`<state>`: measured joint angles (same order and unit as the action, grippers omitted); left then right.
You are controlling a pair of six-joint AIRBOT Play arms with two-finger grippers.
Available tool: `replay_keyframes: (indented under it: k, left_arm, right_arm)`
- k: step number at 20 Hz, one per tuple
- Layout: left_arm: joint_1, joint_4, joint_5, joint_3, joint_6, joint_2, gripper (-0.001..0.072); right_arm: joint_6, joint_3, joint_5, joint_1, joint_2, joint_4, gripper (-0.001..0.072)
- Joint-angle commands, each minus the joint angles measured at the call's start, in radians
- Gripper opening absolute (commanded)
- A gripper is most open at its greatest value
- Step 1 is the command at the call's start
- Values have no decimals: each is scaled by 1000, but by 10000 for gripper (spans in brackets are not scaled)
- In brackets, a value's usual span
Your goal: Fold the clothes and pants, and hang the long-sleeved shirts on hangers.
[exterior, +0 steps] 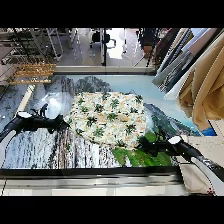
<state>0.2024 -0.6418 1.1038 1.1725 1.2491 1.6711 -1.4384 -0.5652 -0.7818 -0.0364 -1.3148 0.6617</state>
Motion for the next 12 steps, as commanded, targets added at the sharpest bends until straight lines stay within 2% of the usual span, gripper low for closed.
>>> replay_keyframes:
  k: [1,3,5,7,9,12]
  left_arm:
    - [1,5,11,1,0,-5,11]
    - [1,24,58,15,-25,-34,8]
    - [1,51,146,69,-74,-89,7]
    - [1,80,248,162,-87,-172,7]
    - [5,126,329,289,-86,-269,8]
    - [40,321,370,495,-72,-410,10]
  right_arm:
    - [42,0,-1,0,35,-11,8]
    - [116,-8,-53,0,125,-7,7]
    - [182,-68,-169,0,261,15,7]
    - [176,-186,-281,-1,414,78,7]
    - [140,-349,-333,-1,573,159,7]
    - [111,-644,-290,-1,767,300,7]
